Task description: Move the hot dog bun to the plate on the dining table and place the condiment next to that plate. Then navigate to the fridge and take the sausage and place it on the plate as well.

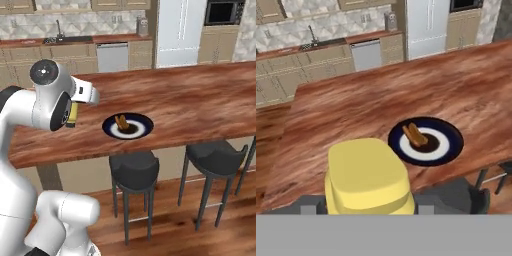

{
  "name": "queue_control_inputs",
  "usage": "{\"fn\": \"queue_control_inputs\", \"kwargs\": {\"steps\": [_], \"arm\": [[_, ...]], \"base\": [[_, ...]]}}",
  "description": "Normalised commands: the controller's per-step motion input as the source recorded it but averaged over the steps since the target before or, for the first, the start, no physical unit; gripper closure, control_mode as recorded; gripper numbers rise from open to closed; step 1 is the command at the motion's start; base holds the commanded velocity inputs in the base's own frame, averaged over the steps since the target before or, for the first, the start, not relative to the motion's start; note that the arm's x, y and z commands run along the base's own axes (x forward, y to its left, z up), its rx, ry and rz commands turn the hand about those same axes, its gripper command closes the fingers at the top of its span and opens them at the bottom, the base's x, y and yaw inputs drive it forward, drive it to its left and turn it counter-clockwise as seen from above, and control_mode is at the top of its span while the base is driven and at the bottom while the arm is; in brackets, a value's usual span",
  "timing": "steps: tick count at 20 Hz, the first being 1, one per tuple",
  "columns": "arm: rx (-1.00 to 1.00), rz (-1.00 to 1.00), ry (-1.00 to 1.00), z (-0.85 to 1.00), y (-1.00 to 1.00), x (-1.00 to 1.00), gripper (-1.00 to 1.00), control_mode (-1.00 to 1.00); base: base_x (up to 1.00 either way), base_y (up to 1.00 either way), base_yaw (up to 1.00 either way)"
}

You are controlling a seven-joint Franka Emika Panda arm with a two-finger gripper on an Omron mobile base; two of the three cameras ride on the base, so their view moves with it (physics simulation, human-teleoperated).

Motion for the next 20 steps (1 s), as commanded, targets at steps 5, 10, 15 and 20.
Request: {"fn": "queue_control_inputs", "kwargs": {"steps": [5,10,15,20], "arm": [[0.0,0.0,0.0,0.0,0.0,0.0,1.0,1.0],[0.0,0.0,0.0,0.0,0.0,0.0,1.0,1.0],[0.0,0.0,0.0,0.0,0.0,0.0,1.0,1.0],[0.0,0.0,0.0,0.0,0.0,0.0,1.0,1.0]], "base": [[0.15,-0.81,0.51],[0.11,-0.83,0.5],[0.24,-0.85,0.39],[0.53,-0.44,0.17]]}}
